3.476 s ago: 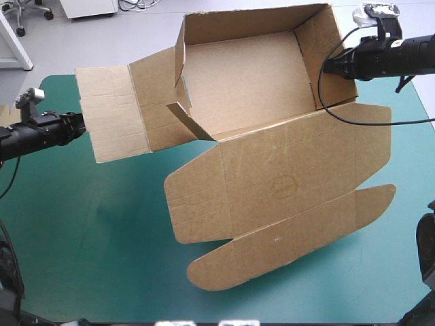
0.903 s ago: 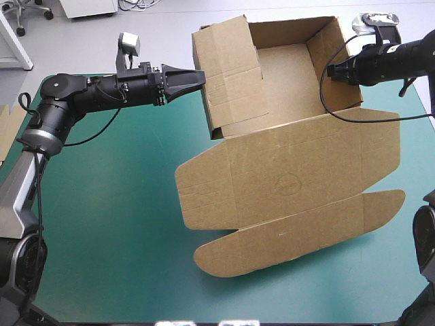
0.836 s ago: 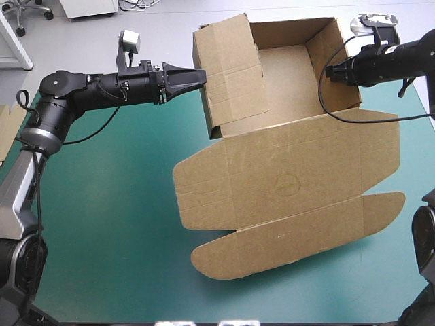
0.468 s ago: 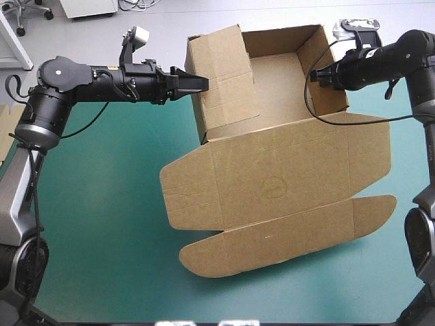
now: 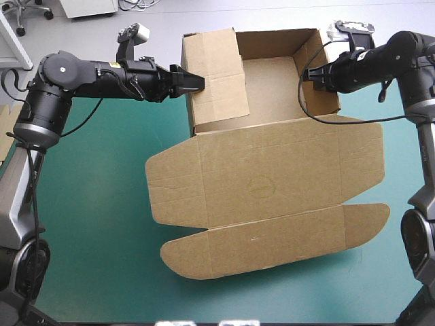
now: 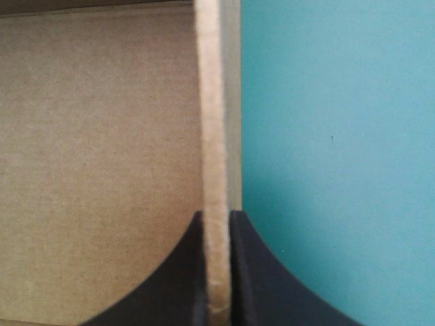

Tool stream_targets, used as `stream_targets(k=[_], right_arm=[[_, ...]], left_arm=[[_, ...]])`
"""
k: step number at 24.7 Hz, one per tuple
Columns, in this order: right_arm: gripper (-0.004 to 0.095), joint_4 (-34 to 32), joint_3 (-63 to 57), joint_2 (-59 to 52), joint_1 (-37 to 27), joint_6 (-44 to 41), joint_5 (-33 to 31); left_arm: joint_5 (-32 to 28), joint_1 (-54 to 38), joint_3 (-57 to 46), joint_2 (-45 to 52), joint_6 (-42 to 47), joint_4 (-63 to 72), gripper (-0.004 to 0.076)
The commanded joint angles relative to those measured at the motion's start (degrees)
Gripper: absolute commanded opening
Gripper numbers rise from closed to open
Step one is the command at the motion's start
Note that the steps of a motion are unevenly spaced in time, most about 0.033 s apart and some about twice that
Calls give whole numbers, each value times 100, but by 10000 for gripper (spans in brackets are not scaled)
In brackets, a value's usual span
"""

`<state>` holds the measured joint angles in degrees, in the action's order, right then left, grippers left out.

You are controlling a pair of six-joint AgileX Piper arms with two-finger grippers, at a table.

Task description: Fold the box

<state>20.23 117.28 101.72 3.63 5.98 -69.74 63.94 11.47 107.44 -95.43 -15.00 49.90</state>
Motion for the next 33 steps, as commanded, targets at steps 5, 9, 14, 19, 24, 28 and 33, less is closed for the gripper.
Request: stream_targets(k=[5, 9, 14, 19, 24, 28, 33], right_arm=[[-3, -125, 168, -113, 425, -598, 269], [-3, -305, 168, -5, 621, -740, 271], [-3, -416, 168, 104, 797, -928, 413], [-3, -407, 168, 223, 833, -1003, 401], [-3, -468, 168, 428, 1045, -1078, 396], [-3, -939, 168, 579, 1193, -1227, 309], [-3, -1284, 168, 757, 1193, -1337, 227]], left_arm=[[-337, 298, 252, 244, 696, -1096, 456], [-328, 298, 290, 223, 1014, -1770, 453], [-91, 298, 315, 28, 1192, -2278, 454], [111, 298, 539, -273, 1388, -2494, 439], [932, 298, 1514, -986, 1815, -3020, 414], [1039, 298, 2016, -1353, 2182, -3359, 414], [1049, 298, 1942, -1546, 2256, -3674, 379]])
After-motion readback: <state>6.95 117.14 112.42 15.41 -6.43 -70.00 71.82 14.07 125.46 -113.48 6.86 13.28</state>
